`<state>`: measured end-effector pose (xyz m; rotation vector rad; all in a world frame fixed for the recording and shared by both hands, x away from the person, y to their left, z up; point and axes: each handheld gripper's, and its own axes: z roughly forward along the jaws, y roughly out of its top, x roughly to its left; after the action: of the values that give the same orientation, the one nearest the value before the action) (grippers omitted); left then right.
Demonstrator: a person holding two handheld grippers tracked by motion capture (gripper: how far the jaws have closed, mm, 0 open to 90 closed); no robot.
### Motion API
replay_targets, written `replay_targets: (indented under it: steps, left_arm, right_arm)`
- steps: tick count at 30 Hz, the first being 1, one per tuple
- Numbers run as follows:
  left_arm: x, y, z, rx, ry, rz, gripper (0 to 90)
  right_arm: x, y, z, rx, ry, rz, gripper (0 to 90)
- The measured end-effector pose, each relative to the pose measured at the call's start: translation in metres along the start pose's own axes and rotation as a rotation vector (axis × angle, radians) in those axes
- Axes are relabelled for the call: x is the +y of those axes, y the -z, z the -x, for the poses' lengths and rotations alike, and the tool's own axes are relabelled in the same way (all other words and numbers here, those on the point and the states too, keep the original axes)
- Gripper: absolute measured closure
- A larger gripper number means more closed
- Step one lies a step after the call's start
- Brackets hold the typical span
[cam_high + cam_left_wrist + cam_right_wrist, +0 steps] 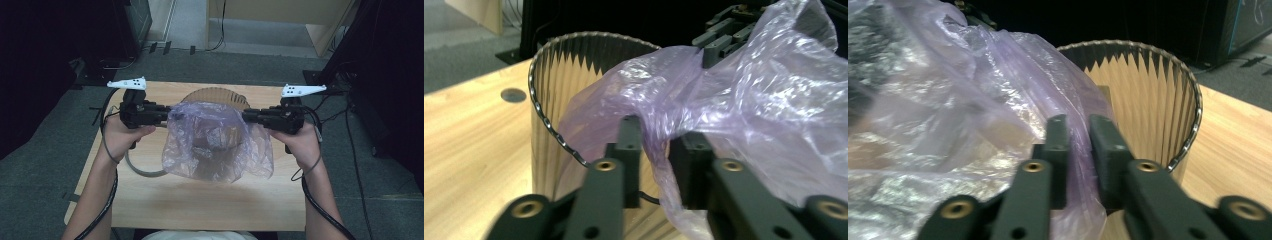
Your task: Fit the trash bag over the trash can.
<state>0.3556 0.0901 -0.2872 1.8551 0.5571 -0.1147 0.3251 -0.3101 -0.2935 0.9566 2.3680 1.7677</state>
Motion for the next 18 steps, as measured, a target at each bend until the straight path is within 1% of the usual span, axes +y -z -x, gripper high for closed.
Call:
replay_targets:
  steps: [2, 6, 9, 10, 11, 13, 14, 18]
  left_arm:
    - [0.001, 0.003, 0.001, -0.006, -0.013, 0.006, 65.0]
    - [0.002, 0.007, 0.002, -0.034, -0.006, 0.005, 54.4]
    - [0.002, 0.009, 0.002, -0.049, 0.000, -0.013, 49.5]
    - [0.001, 0.010, 0.003, -0.044, 0.000, -0.015, 49.2]
    - [0.000, 0.010, 0.003, -0.048, 0.004, -0.017, 48.8]
    - [-0.002, 0.011, 0.002, -0.054, 0.018, -0.033, 47.4]
    - [-0.003, 0.012, 0.002, -0.054, 0.016, -0.041, 47.2]
    - [-0.007, 0.011, 0.002, -0.059, 0.021, -0.059, 46.5]
  right_arm:
    - [0.001, 0.003, -0.001, -0.006, 0.009, 0.018, 65.3]
    - [0.004, 0.008, -0.005, -0.004, 0.026, 0.050, 56.2]
    - [0.007, 0.012, -0.009, -0.001, 0.036, 0.064, 52.5]
    - [0.007, 0.013, -0.010, -0.001, 0.039, 0.063, 51.4]
    - [0.007, 0.014, -0.012, 0.001, 0.044, 0.061, 50.8]
    - [0.006, 0.016, -0.013, 0.001, 0.049, 0.053, 50.3]
    - [0.005, 0.016, -0.013, 0.003, 0.049, 0.047, 50.1]
    - [-0.003, 0.016, -0.010, 0.014, 0.034, 0.003, 50.0]
